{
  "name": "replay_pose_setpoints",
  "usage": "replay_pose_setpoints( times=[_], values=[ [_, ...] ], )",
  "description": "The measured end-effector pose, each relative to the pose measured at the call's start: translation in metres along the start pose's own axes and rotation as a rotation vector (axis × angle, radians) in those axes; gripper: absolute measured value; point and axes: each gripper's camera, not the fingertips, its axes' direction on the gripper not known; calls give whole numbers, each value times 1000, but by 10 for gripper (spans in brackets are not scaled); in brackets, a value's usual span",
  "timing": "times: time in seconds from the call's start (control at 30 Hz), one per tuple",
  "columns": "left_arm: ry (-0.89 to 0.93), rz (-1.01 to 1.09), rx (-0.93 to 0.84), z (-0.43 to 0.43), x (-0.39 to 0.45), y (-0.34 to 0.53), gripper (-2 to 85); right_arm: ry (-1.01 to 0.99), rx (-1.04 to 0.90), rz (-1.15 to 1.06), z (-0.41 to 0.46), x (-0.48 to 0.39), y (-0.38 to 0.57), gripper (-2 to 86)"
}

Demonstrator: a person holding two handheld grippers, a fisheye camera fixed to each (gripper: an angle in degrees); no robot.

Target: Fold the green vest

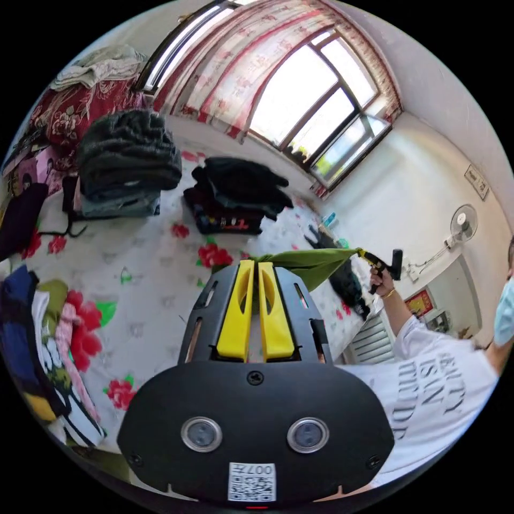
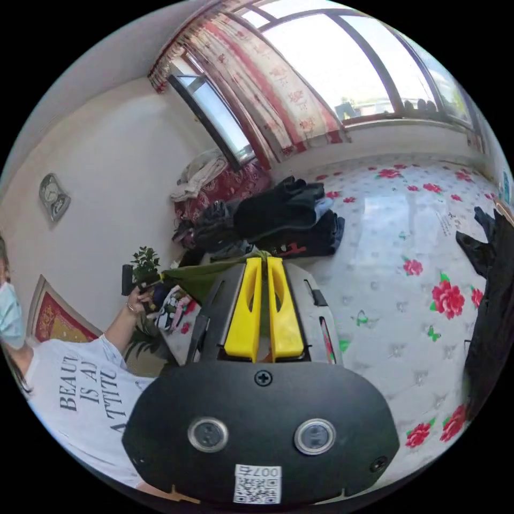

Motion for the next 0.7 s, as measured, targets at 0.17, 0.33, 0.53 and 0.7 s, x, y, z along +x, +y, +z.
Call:
replay_pose_setpoints(
  times=[0.17,0.33,0.53,0.7],
  values=[
    [65,226,246,-83,59,-65,-10,-103,323,-202,-92,-69,-48,-1],
    [-44,477,273,-130,113,-27,-9,-99,349,-409,-141,-112,-6,-1],
    [-79,367,94,-98,76,46,-9,-83,128,-358,-112,-90,98,0],
    [-159,191,-140,-21,14,128,-8,21,-182,-109,-26,-27,217,0]
  ],
)
